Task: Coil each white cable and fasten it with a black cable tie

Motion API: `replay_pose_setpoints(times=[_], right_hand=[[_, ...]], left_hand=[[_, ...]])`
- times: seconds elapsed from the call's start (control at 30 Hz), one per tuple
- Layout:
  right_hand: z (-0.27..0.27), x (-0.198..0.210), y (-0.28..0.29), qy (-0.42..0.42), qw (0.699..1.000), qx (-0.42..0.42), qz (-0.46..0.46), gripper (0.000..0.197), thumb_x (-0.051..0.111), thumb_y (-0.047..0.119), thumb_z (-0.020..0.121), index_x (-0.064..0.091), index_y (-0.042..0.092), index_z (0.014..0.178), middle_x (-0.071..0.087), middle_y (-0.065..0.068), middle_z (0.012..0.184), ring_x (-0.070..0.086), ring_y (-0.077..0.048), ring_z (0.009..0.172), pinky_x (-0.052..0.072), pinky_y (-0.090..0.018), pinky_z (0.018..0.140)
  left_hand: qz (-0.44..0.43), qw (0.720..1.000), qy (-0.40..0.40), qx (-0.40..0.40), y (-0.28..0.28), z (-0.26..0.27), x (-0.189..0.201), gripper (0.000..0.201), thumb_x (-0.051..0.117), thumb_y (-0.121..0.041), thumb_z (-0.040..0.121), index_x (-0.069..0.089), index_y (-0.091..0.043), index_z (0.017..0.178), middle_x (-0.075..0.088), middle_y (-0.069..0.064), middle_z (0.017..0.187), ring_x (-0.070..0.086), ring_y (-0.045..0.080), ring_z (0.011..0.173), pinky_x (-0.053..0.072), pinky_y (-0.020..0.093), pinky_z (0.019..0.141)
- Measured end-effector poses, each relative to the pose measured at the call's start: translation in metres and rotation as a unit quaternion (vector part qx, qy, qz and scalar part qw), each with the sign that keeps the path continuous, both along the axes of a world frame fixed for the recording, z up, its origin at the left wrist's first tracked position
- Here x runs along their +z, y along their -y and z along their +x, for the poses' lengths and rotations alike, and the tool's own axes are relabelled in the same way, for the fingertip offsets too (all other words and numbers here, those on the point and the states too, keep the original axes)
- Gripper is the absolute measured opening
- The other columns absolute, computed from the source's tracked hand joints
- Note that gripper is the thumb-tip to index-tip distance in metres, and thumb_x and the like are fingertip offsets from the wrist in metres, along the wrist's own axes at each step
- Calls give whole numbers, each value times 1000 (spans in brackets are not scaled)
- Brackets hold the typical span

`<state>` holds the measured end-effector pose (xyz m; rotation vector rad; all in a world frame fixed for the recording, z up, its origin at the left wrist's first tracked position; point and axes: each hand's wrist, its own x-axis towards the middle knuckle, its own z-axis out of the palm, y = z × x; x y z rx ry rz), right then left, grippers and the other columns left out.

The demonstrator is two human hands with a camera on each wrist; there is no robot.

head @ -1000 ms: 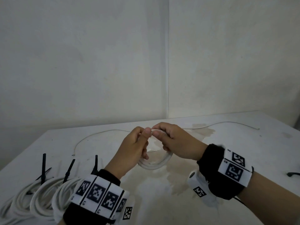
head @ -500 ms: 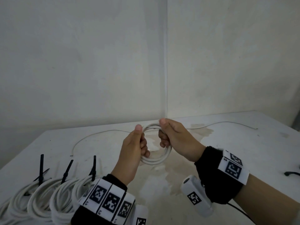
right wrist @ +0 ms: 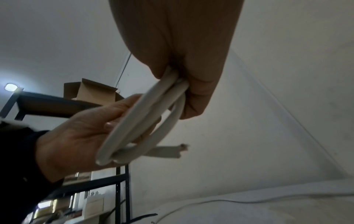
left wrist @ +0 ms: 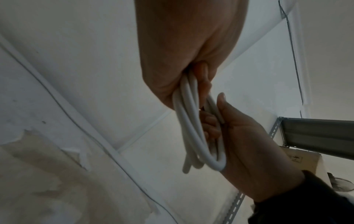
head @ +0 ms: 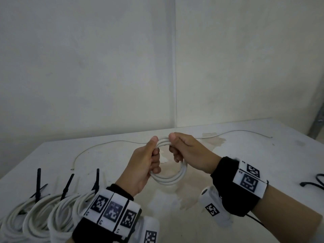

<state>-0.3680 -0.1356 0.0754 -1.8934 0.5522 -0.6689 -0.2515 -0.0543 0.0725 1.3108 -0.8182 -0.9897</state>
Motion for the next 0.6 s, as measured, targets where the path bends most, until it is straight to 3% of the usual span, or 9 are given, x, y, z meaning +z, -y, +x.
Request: replay_pose_setpoints(times=[0.13, 0.33, 0.47, 0.6], right_hand=[[-2, -1, 1, 31, 998, -2, 55, 34, 30, 28, 100, 51, 17, 75, 33, 3, 61, 31, -6, 46, 33, -18, 49], [-8, 1, 5, -4, 1000, 13, 5, 32, 31, 25, 99, 44, 20, 70, 32, 6, 61, 29, -3, 46, 31, -17, 48], [-11, 2, 3, -1, 1000, 20, 8, 31, 31, 25, 99, 47, 14, 75, 35, 3, 62, 31, -4, 48, 33, -17, 50], [-20, -4, 8, 19, 999, -25, 15, 37, 29, 26, 100, 54, -1, 94, 45, 1, 66, 43, -5, 49, 40, -18, 56]], left_hand=[[-13, 1000, -6, 10, 3, -1, 0, 41, 44, -36, 96, 36, -16, 61, 23, -4, 51, 21, 7, 37, 28, 17, 37], [23, 996, 45, -72, 1, 5, 7, 43, 40, -38, 96, 49, -8, 65, 37, -2, 46, 36, 11, 39, 45, 23, 48], [6, 998, 37, -43, 2, -5, 5, 38, 45, -34, 95, 44, -11, 64, 28, -6, 46, 25, 7, 38, 34, 18, 41], [-28, 999, -18, -12, 6, -12, -1, 38, 45, -32, 95, 40, -13, 63, 27, -9, 43, 22, 6, 37, 31, 16, 40]])
